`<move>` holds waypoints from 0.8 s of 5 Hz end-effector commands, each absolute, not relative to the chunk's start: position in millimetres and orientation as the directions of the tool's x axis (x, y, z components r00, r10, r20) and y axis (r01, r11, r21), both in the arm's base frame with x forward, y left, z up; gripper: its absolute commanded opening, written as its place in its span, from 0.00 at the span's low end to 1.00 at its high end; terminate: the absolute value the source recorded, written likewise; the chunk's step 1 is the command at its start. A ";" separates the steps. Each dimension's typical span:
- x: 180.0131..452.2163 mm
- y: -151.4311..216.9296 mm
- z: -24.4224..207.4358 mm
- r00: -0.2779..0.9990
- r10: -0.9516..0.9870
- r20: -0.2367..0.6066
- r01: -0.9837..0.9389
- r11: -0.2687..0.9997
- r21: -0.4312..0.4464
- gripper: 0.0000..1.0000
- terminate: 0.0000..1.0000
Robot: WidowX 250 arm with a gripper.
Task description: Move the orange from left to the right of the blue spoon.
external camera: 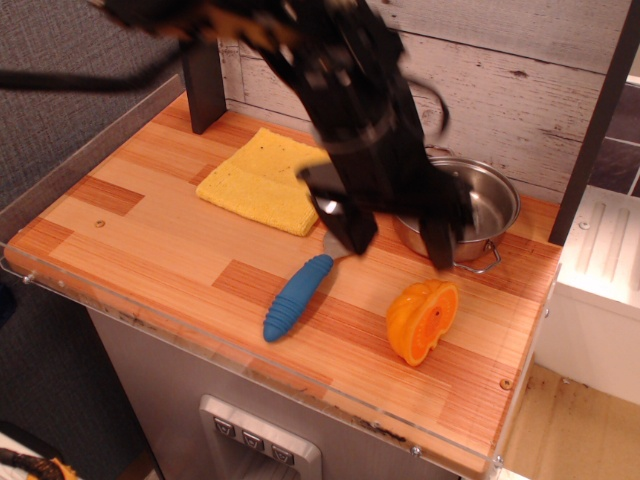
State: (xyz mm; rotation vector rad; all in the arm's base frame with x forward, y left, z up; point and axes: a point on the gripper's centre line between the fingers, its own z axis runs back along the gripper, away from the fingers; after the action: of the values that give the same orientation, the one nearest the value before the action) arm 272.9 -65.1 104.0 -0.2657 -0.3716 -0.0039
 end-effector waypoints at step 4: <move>280.3 -0.8 113.6 0.973 -0.044 0.227 0.061 0.996 -0.068 1.00 0.00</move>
State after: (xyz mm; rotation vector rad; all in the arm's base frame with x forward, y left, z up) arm 274.1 1.2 104.8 -0.0797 -0.1961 -0.0567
